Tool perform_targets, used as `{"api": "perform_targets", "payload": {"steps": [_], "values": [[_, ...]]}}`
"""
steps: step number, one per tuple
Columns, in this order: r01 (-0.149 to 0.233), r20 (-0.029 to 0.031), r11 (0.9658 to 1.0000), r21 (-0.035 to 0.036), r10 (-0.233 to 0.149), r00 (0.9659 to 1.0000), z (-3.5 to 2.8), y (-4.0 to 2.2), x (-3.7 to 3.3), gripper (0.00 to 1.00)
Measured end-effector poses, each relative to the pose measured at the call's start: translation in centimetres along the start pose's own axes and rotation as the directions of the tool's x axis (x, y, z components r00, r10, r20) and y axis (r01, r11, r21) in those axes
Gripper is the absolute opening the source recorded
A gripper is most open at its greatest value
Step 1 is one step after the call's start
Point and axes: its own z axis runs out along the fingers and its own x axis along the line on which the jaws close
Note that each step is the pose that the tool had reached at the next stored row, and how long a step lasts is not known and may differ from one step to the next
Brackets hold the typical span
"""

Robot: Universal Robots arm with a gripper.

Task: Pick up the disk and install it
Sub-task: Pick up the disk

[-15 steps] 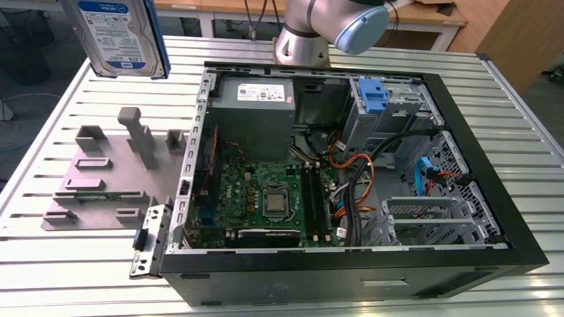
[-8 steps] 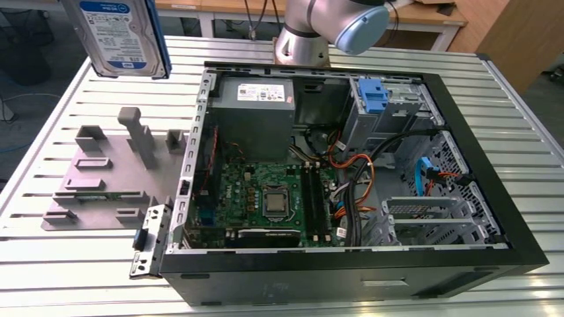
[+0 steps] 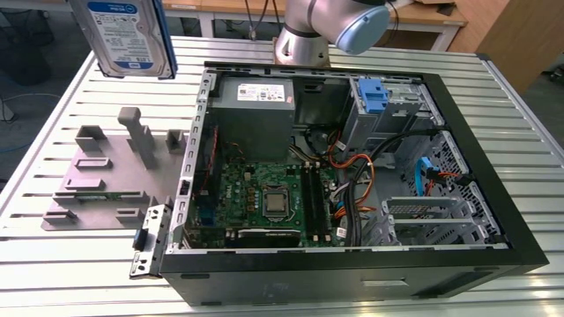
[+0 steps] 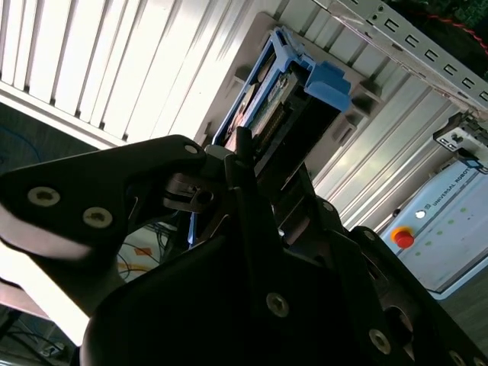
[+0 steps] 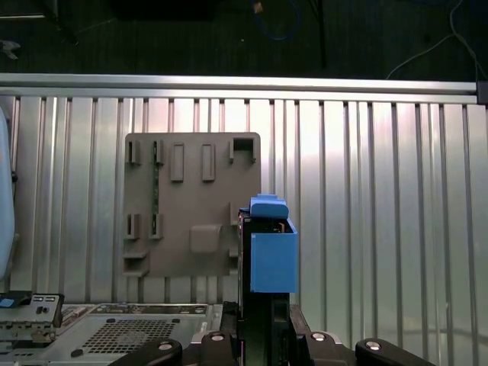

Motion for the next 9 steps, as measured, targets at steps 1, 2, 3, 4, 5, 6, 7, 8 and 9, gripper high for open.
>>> {"api": "perform_targets", "payload": {"steps": [1, 2, 3, 4, 5, 6, 7, 8, 9], "values": [[0.0, 0.0, 1.0, 0.0, 0.0, 1.0, -0.01, -0.16, 0.0, 0.35], [0.0, 0.0, 1.0, -0.0001, 0.0, 1.0, -0.02, -0.32, -0.01, 0.35], [0.0, 0.0, 1.0, -0.0001, 0.0, 1.0, -0.03, -0.5, -0.01, 0.35], [0.0, 0.0, 1.0, 0.0, 0.0, 1.0, -0.04, -0.67, -0.01, 0.35], [0.0, 0.0, 1.0, -0.0001, 0.0, 1.0, -0.05, -0.84, -0.01, 0.35], [0.0, 0.0, 1.0, -0.0001, 0.0, 1.0, -0.06, -1.01, -0.01, 0.35], [0.0, 0.0, 1.0, -0.0001, 0.0, 1.0, -0.07, -1.19, -0.01, 0.35], [0.0, -0.0001, 1.0, -0.0001, 0.0, 1.0, -0.08, -1.35, -0.02, 0.35], [0.0, -0.0001, 1.0, -0.0001, 0.0, 1.0, -0.09, -1.52, -0.02, 0.35]]}}
